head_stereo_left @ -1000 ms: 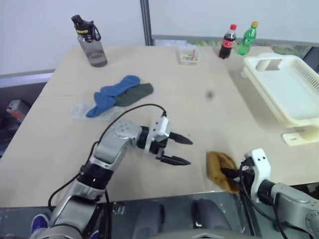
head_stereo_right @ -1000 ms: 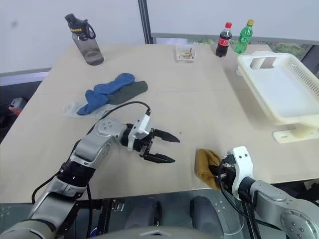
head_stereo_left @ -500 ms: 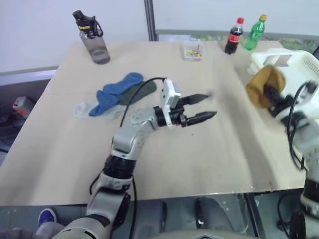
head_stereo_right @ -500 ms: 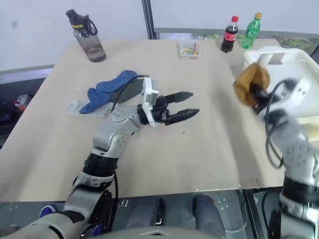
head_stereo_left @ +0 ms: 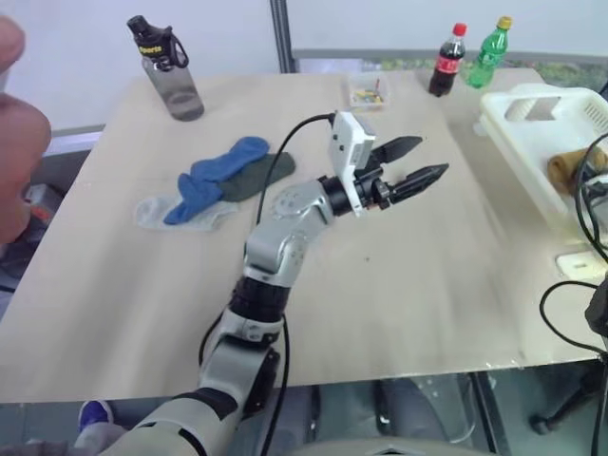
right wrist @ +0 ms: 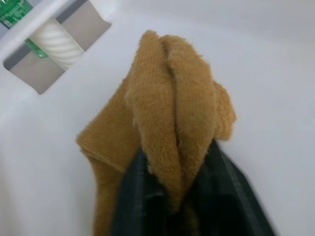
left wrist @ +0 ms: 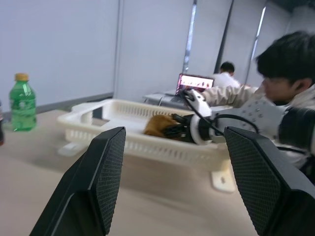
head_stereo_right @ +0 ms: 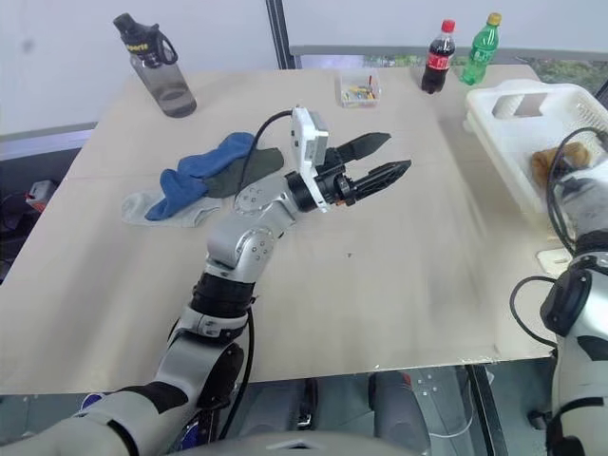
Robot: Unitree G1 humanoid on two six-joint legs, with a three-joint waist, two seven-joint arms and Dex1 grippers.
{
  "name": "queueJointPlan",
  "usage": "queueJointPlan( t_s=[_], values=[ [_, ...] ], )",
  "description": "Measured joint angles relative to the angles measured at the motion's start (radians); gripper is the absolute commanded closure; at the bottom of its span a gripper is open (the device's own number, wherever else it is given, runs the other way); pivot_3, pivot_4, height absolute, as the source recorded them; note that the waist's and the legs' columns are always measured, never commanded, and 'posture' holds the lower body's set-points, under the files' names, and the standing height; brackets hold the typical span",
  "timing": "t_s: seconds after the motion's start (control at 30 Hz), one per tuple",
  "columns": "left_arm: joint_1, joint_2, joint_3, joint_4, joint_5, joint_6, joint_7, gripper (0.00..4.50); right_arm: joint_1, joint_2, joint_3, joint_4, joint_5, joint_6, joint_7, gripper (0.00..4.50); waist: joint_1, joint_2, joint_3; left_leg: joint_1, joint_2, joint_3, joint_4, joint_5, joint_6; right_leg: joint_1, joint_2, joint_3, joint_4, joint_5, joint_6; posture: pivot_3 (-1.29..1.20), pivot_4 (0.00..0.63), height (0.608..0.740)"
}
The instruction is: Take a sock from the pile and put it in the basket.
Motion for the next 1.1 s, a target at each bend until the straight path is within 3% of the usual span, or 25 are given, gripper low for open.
queueJointPlan(
  t_s=[0.1, 0.13, 0.17, 0.23, 0.3, 0.43, 0.57, 0.63, 0.77, 0.87, 1.0, 1.1],
  values=[
    [0.030, 0.015, -0.020, 0.008, 0.021, -0.004, -0.001, 1.08, -0.002, -0.027, 0.002, 0.001, -0.039, 0.033, 0.005, 1.41, 0.002, 0.000, 0.000, 0.000, 0.000, -0.001, 0.000, -0.001, 0.002, 0.000, 0.000, 0.000, 0.000, 0.000, 0.000, 0.00, 0.150, 0.740],
    [0.041, 0.022, -0.026, 0.012, 0.029, -0.003, -0.001, 1.08, -0.001, -0.035, 0.002, -0.002, -0.051, 0.053, -0.003, 1.21, 0.002, 0.000, 0.000, 0.000, 0.000, 0.000, 0.000, -0.001, 0.002, 0.000, 0.000, 0.000, 0.001, 0.000, 0.000, 0.00, 0.150, 0.740],
    [0.043, 0.023, -0.028, 0.012, 0.032, -0.003, -0.001, 1.08, 0.000, -0.038, 0.002, -0.008, -0.054, 0.062, -0.006, 0.56, 0.002, 0.000, 0.000, 0.000, 0.000, 0.000, 0.000, -0.002, 0.003, 0.000, 0.000, 0.000, 0.001, 0.000, 0.000, 0.00, 0.150, 0.740],
    [0.046, 0.036, -0.032, 0.011, 0.035, 0.001, -0.007, 1.08, 0.032, -0.048, -0.004, -0.108, -0.062, 0.131, -0.036, 0.02, 0.003, 0.000, 0.000, 0.000, 0.000, -0.001, 0.001, -0.002, 0.003, 0.000, 0.000, 0.000, 0.000, 0.000, 0.001, 0.00, 0.150, 0.740],
    [0.055, 0.050, -0.036, 0.007, 0.035, 0.005, -0.018, 1.08, 0.082, -0.047, -0.023, -0.229, -0.051, 0.194, -0.060, 0.02, 0.003, 0.001, 0.000, 0.000, 0.000, -0.002, 0.001, -0.002, 0.003, 0.000, 0.000, -0.001, 0.001, 0.000, 0.001, 0.00, 0.150, 0.740],
    [0.115, 0.117, -0.037, -0.008, 0.037, 0.005, -0.067, 1.08, 0.402, 0.039, -0.142, -0.916, 0.058, 0.413, -0.177, 0.02, 0.007, 0.002, -0.001, -0.002, 0.002, -0.008, -0.002, 0.000, 0.000, -0.002, 0.000, -0.003, 0.002, 0.000, 0.001, 0.00, 0.150, 0.740],
    [0.155, 0.198, -0.033, -0.019, 0.036, -0.019, -0.141, 1.08, 0.680, 0.073, -0.120, -1.483, 0.120, 0.487, -0.135, 0.02, 0.004, 0.004, -0.002, -0.001, 0.001, -0.007, 0.001, -0.002, 0.004, -0.003, 0.000, 0.000, 0.004, 0.001, 0.001, 0.00, 0.150, 0.740],
    [0.179, 0.238, -0.025, -0.023, 0.033, -0.019, -0.168, 1.08, 0.773, 0.070, -0.087, -1.632, 0.123, 0.477, -0.088, 0.02, 0.000, 0.004, -0.002, 0.002, 0.001, -0.008, 0.003, -0.003, 0.004, 0.001, 0.001, -0.001, 0.005, 0.000, 0.001, 0.00, 0.150, 0.740],
    [0.266, 0.329, 0.028, -0.056, -0.013, 0.011, -0.210, 1.08, 1.036, 0.070, 0.017, -1.830, 0.068, 0.422, 0.037, 0.02, 0.001, 0.004, -0.002, 0.003, 0.001, -0.009, 0.005, -0.003, 0.004, 0.002, 0.001, -0.001, 0.006, 0.000, 0.001, 0.00, 0.150, 0.740],
    [0.369, 0.458, 0.111, -0.126, -0.051, 0.046, -0.242, 1.08, 1.320, 0.042, 0.056, -1.937, -0.031, 0.324, 0.183, 0.02, 0.005, 0.004, -0.002, 0.003, 0.002, -0.009, 0.008, -0.003, 0.004, 0.002, 0.001, -0.001, 0.007, 0.000, 0.001, 0.00, 0.150, 0.740],
    [0.465, 0.566, 0.201, -0.177, -0.086, 0.087, -0.253, 1.08, 1.500, 0.060, 0.019, -1.993, -0.047, 0.255, 0.310, 0.02, 0.003, 0.003, -0.002, 0.004, 0.004, -0.008, 0.010, -0.003, 0.004, 0.004, 0.001, -0.001, 0.007, -0.001, 0.001, 0.00, 0.150, 0.740],
    [0.503, 0.606, 0.238, -0.196, -0.104, 0.098, -0.259, 1.08, 1.523, 0.064, -0.006, -1.995, -0.050, 0.223, 0.370, 0.02, 0.003, 0.002, -0.001, 0.008, 0.005, -0.008, 0.011, -0.003, 0.004, 0.008, 0.001, -0.001, 0.007, -0.005, 0.001, 0.00, 0.150, 0.740]
  ],
)
